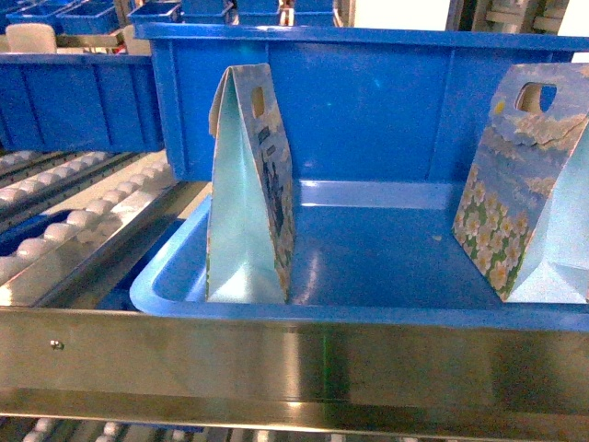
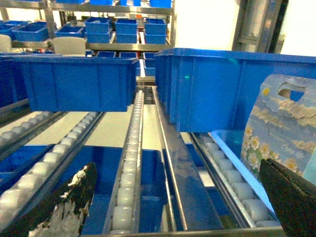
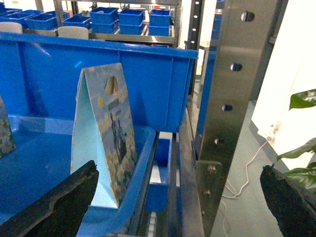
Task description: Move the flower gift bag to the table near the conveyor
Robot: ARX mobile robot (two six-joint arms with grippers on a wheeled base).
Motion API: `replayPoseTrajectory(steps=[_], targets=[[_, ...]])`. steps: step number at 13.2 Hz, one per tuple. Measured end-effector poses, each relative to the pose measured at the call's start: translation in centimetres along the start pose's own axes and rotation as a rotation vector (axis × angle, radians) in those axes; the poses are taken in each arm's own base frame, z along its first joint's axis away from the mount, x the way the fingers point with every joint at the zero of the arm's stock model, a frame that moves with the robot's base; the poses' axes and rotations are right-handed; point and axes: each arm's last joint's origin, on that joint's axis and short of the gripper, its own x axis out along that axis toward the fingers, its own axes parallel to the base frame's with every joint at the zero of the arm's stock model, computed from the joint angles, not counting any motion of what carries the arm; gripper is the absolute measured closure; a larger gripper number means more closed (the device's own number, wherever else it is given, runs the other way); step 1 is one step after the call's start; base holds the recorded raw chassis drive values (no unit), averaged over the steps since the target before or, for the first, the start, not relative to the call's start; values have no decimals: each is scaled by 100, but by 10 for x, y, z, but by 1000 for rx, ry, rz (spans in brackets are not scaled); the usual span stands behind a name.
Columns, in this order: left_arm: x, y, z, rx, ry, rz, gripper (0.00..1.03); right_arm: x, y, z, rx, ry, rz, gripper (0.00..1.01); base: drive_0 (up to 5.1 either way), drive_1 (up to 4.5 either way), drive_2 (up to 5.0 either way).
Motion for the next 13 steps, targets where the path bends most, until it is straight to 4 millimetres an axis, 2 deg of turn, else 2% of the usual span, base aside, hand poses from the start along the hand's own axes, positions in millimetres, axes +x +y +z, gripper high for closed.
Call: replayPoseTrajectory(steps=[1, 2, 4, 13], targets=[[51, -18, 36, -54, -22, -103, 5, 39, 11, 22, -1, 19, 70, 3, 0, 0, 0], [62, -30, 39, -61, -2, -134, 5, 48, 19, 29, -2, 20, 105, 3, 0, 0, 0], [68, -46, 49, -62, -16, -161, 5, 58, 34, 43, -3, -1, 138, 3, 0, 0, 0], [67, -48, 49, -57, -16, -141, 5, 57, 35, 43, -9, 23, 141, 3, 0, 0, 0]])
